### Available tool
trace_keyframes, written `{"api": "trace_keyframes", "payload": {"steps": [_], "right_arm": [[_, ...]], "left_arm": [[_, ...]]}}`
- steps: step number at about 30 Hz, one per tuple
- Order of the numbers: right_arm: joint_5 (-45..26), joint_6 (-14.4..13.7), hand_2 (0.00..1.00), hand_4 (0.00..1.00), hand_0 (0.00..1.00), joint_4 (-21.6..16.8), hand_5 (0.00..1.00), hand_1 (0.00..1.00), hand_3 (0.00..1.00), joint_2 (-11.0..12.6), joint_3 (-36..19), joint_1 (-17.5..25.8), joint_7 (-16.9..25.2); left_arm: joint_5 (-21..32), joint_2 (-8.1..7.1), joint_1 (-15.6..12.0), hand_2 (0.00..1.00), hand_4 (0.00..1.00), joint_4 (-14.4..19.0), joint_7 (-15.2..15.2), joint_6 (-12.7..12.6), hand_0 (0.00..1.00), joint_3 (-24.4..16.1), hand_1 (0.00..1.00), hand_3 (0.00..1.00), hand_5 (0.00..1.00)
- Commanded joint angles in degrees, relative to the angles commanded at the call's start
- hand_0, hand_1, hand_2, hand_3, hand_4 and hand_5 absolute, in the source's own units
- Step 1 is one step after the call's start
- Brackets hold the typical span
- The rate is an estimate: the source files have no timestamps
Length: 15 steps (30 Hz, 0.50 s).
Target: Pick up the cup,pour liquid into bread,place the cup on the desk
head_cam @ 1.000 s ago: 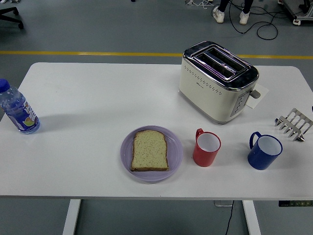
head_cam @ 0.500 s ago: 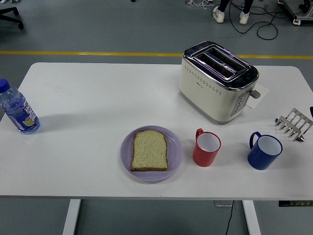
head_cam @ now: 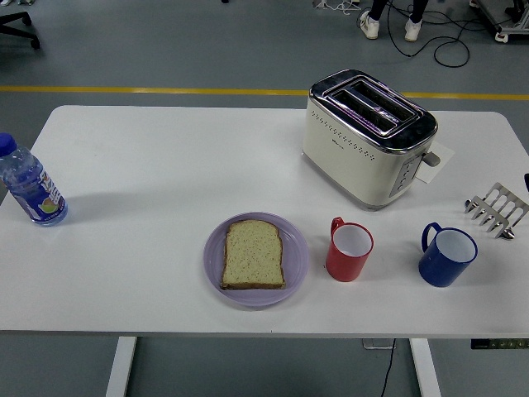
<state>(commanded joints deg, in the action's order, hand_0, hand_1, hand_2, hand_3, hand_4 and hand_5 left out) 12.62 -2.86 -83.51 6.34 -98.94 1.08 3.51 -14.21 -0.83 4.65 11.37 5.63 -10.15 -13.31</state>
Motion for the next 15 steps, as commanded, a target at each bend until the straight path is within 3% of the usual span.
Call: {"api": "trace_keyframes", "payload": {"steps": [15], "right_arm": [[-0.2, -0.1, 0.643, 0.649, 0.65, -0.2, 0.258, 0.579, 0.616, -0.2, -0.3, -0.2, 0.6]], "left_arm": [[-0.2, -0.01, 0.4, 0.649, 0.239, 0.0, 0.0, 0.0, 0.633, -0.4, 0.639, 0.502, 0.863]]}}
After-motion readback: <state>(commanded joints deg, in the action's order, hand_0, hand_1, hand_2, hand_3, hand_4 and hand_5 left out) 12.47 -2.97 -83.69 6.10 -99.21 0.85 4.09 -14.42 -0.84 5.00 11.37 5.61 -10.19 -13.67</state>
